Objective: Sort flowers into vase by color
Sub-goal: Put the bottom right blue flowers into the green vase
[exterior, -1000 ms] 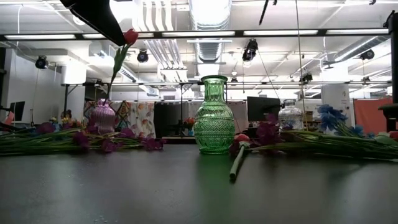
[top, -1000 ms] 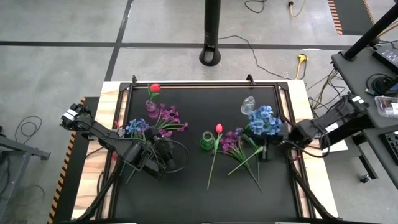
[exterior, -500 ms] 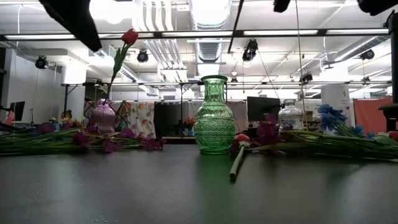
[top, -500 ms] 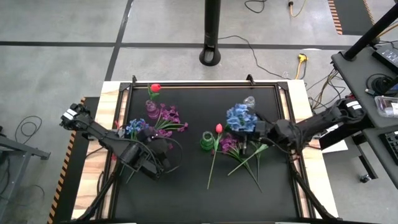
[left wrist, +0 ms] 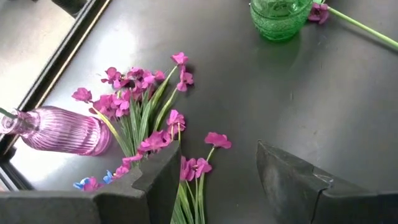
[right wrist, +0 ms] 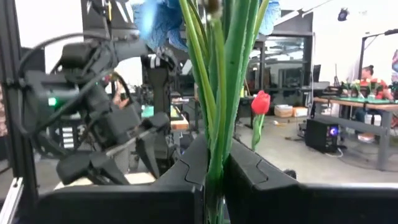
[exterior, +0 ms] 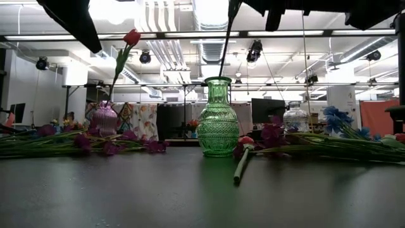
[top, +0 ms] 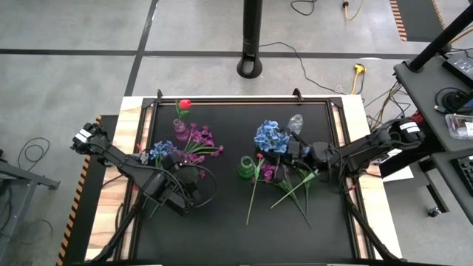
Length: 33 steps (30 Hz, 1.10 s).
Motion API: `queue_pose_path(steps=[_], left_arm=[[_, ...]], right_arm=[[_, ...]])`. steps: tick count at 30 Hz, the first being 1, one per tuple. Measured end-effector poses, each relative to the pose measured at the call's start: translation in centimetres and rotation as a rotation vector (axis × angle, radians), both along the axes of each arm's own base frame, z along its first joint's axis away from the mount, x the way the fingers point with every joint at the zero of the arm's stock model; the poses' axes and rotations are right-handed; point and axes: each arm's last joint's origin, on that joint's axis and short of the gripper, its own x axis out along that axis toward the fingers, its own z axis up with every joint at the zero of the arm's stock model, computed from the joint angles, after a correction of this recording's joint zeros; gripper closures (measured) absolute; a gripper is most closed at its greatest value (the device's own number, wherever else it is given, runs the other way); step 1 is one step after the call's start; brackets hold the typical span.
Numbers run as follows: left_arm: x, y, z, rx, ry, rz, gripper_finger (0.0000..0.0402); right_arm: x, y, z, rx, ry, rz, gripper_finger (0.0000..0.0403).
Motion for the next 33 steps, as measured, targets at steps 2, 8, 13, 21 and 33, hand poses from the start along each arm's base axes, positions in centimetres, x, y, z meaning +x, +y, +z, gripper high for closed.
queue_pose_path(steps=[2,8,13,21,33], left_arm=[[0.0,0.0,0.0,0.004,0.000,-0.003,0.0210],[0.0,0.0,0.0,0.008,-0.001,-0.003,0.0210],[0.0,0.1,0.0,0.028,-0.011,-0.004,0.0210],[0.1,0.1,0.1,0.039,-0.031,0.003,0.0210],[0.1,0.0,0.1,-0.013,-0.051,0.052,0.0210]], right_arm=[[0.1,0.0,-0.2,-0.001,0.007,0.000,0.0380],[0.5,0.0,-0.8,-0.004,0.031,-0.005,0.0380],[1.0,-0.3,-1.7,0.012,0.061,-0.012,0.0380],[1.7,-0.7,-2.9,0.026,0.100,-0.036,0.0380],[1.9,-1.1,-3.5,0.019,0.132,-0.094,0.0352]])
